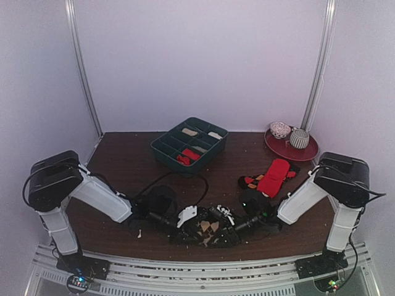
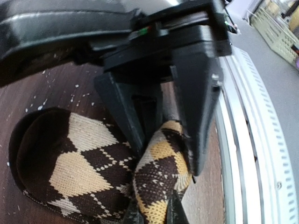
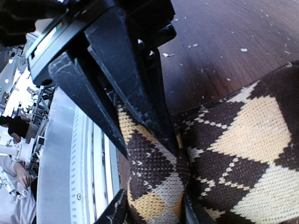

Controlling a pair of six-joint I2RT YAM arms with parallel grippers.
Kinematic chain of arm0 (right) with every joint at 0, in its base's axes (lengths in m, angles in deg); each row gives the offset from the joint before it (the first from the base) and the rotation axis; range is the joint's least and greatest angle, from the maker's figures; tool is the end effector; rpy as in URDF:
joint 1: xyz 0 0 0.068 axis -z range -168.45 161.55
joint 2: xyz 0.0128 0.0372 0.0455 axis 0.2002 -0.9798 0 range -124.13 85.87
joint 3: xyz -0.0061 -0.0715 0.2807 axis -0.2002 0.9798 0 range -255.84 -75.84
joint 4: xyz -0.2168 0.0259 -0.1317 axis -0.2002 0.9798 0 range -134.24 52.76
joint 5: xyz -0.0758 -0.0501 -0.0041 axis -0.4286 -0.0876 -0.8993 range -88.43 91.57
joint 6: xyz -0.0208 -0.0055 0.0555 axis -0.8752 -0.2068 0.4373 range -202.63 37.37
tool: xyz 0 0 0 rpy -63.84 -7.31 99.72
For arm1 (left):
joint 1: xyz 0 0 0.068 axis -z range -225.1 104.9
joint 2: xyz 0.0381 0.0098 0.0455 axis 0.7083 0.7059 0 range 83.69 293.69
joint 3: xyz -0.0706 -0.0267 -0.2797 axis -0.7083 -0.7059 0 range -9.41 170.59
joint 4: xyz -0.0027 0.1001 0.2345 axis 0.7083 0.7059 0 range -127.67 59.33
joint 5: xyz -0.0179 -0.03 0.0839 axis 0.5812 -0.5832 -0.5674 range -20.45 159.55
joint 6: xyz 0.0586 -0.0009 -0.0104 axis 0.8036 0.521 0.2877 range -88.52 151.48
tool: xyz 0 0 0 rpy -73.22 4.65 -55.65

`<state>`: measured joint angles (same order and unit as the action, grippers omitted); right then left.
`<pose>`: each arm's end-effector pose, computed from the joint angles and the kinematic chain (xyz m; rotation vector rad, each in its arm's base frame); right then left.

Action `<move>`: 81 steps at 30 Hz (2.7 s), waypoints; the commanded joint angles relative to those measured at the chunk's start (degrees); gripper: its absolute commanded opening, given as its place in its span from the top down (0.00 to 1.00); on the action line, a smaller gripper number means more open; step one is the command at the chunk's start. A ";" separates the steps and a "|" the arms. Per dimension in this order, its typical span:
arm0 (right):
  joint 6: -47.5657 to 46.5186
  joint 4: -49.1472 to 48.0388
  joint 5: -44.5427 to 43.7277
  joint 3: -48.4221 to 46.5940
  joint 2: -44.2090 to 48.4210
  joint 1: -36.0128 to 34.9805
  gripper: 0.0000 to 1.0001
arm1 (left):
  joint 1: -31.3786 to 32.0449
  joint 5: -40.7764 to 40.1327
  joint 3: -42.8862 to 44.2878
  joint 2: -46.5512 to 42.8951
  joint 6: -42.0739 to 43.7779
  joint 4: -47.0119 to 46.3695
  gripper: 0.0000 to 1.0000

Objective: Roll the socks
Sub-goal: Roll the sock at the center of the board.

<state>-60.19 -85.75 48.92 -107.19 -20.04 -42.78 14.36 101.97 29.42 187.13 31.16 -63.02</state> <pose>0.1520 0.2666 0.1142 -1.1820 2.1043 1.5980 0.1462 -0.2940 0.1277 1.4634 1.9128 -1.1651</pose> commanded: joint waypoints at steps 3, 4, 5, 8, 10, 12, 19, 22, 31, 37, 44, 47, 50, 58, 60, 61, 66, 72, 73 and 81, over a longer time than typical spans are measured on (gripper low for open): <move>-1.87 21.40 -13.90 2.53 6.84 -0.27 0.55 | -0.32 -4.83 6.83 5.23 -6.98 12.40 1.00; -2.57 21.85 -16.46 2.95 10.09 -0.48 0.53 | -0.39 -4.82 7.97 6.07 -8.09 14.86 1.00; -3.67 22.27 -19.30 3.30 13.50 -0.70 0.52 | -0.52 -4.72 8.78 6.75 -9.37 16.99 1.00; -8.06 21.90 -28.92 6.37 23.98 -2.39 0.48 | -1.61 -2.43 9.45 8.22 -13.93 20.45 1.00; -12.42 21.11 -36.44 8.31 29.62 -5.54 0.47 | -2.90 0.78 9.25 9.15 -16.33 21.15 1.00; -17.61 18.92 -44.14 10.27 33.54 -10.56 0.43 | -3.21 1.47 9.77 10.38 -17.24 22.97 1.00; -28.21 14.28 -54.05 8.89 28.72 -18.35 0.30 | -3.38 2.01 12.41 12.91 -16.76 28.14 1.00; -29.62 14.00 -54.26 6.49 24.93 -18.62 0.29 | -3.47 2.22 12.97 13.05 -16.31 28.90 1.00; -31.50 12.01 -53.29 4.18 18.64 -18.62 0.33 | -3.48 2.93 12.82 13.44 -15.46 29.20 1.00; -30.93 11.63 -52.31 3.15 14.68 -18.60 0.45 | -3.56 3.31 13.01 13.74 -14.57 29.81 1.00; -23.84 15.84 -47.58 0.70 11.29 -16.92 0.70 | -3.56 0.24 13.53 13.06 -14.11 29.85 0.81; -17.09 15.06 -42.65 3.47 12.22 -15.42 0.72 | -3.56 -5.40 12.31 8.16 -12.76 26.20 0.29; -10.05 13.62 -34.85 6.69 11.91 -12.42 0.73 | -3.56 -10.86 10.66 1.65 -11.09 20.36 0.02; 0.95 18.11 -17.59 5.09 5.78 -5.87 0.73 | -0.16 -11.84 -3.66 -12.16 -1.38 -2.50 0.02; 0.99 21.09 -16.52 3.92 4.65 -5.28 0.72 | 0.98 -11.30 -5.98 -12.68 -0.19 -6.45 0.02; 0.81 22.03 -15.95 3.48 3.83 -4.89 0.72 | 1.22 -10.55 -6.36 -12.55 0.06 -7.22 0.02; 0.60 22.63 -13.88 2.80 1.06 -3.61 0.73 | 1.53 -8.04 -6.89 -10.92 0.72 -11.54 0.02; 0.17 22.64 -13.68 2.43 0.04 -3.23 0.73 | 1.53 -5.82 -4.82 -5.99 2.11 -10.13 0.07; 0.09 22.55 -13.53 2.36 -0.08 -3.22 0.73 | 1.53 -5.52 -3.92 -5.01 2.11 -9.12 0.10; -0.21 22.03 -12.53 2.58 -1.46 -2.61 0.73 | 1.53 -6.31 -3.08 0.35 -0.50 -5.85 0.28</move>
<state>-61.22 -80.09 35.92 -108.00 -15.82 -44.46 15.76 94.65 25.57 184.83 31.78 -70.12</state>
